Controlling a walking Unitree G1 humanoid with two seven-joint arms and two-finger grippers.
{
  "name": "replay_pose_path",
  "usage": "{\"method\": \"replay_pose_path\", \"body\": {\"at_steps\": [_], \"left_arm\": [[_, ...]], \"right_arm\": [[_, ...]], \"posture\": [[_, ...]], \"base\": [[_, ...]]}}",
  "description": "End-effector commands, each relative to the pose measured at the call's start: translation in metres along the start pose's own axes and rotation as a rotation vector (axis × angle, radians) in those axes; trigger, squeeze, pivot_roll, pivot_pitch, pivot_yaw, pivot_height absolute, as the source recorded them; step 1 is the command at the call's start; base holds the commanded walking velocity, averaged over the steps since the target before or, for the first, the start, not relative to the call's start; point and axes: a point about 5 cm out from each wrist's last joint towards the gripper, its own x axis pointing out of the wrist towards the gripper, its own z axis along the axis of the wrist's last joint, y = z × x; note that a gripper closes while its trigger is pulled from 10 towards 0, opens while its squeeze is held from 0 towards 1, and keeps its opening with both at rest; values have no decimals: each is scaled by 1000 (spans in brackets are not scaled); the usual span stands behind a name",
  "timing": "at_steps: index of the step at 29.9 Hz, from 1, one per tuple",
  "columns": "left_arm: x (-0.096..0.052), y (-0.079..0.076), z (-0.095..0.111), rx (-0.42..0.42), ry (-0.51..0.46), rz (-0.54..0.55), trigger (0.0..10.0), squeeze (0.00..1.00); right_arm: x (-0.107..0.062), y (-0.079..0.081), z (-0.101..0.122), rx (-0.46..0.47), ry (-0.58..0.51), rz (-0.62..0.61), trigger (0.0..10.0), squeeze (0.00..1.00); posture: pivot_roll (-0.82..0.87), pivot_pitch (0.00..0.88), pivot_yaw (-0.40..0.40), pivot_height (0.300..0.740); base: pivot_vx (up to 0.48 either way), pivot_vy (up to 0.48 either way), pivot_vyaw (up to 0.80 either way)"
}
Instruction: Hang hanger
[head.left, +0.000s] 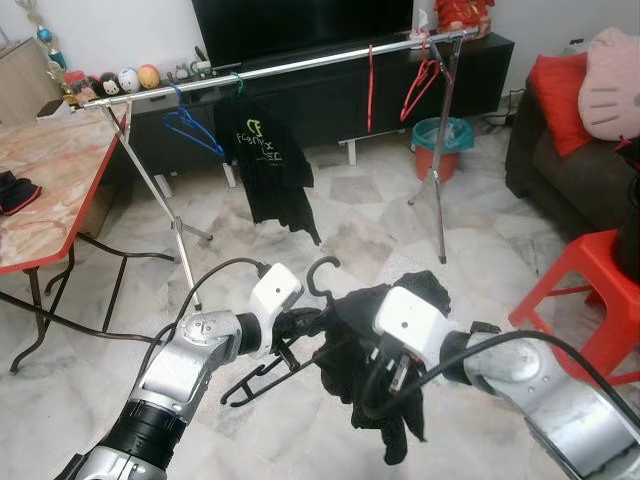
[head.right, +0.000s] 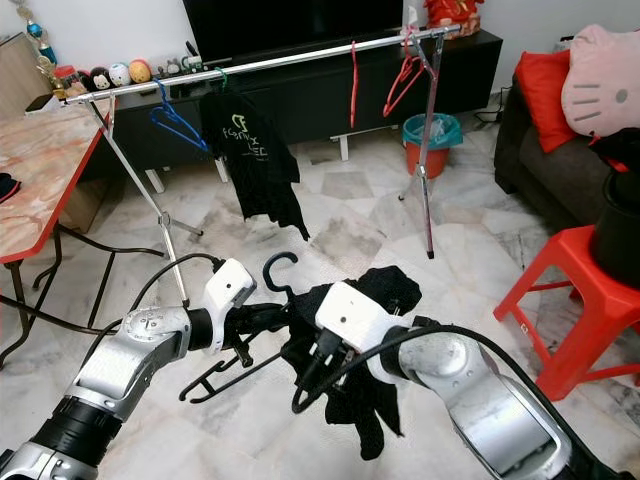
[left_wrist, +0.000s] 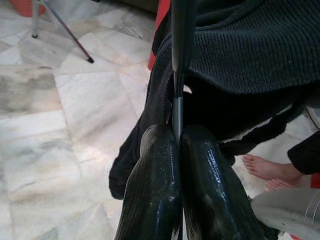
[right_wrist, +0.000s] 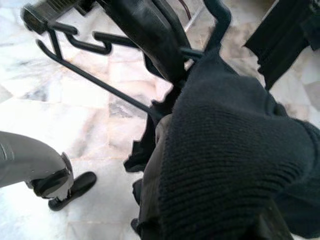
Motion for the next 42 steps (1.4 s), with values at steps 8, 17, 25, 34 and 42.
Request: {"method": "replay_pose_path", "body": {"at_steps": [8, 17, 25, 34, 42], "left_arm": [[-3, 1, 11, 7, -53, 0, 10000, 0], [-2, 0, 12, -8, -71, 3, 10000, 0], [-2, 2, 13, -24, -85, 16, 10000, 0], [-2, 2, 14, -36, -100, 17, 10000, 0], [-2, -1, 14, -30, -95, -9, 10000, 0]], "right_arm": [[2, 7, 3, -25, -56, 69, 10000, 1000], [0, 11, 0, -44, -45, 103, 10000, 1000], [0, 12, -10, -71, 9, 113, 10000, 1000], [1, 8, -8, -79, -10, 64, 10000, 1000], [-9, -43, 5, -77, -113, -259, 10000, 0]], "posture": [[-131, 0, 140, 740], [-135, 0, 138, 740], [-133, 0, 137, 740], [-135, 0, 139, 740], [-139, 0, 139, 740]], "base": [[0, 0, 0], [0, 0, 0], [0, 0, 0], [0, 0, 0], [0, 0, 0]]}}
